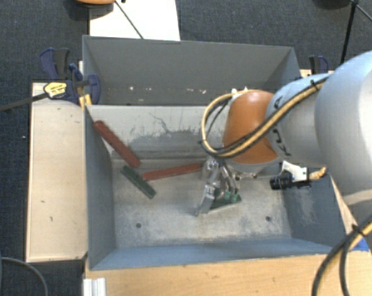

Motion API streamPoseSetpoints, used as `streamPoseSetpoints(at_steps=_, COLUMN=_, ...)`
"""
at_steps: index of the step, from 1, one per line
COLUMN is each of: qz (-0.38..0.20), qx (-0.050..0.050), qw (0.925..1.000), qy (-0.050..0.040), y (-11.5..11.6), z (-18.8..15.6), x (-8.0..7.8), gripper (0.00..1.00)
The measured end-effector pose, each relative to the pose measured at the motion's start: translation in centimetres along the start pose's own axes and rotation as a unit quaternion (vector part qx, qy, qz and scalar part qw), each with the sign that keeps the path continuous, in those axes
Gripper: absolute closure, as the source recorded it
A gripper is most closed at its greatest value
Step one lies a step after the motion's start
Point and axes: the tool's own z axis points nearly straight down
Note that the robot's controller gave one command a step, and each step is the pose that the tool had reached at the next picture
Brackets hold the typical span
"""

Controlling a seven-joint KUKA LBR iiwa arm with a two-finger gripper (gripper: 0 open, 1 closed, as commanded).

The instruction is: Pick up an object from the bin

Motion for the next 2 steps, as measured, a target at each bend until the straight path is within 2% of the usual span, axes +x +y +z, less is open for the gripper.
streamPoseSetpoints(at_steps=1, qz=0.039, qx=0.000, qw=0.9992, qy=0.0019, y=-4.0, z=-1.5, x=-0.5, gripper=0.00)
streamPoseSetpoints(at_steps=2, qz=0.065, qx=-0.001, qw=0.9979, qy=0.0007, y=-6.6, z=-0.6, x=-1.7, gripper=1.00)
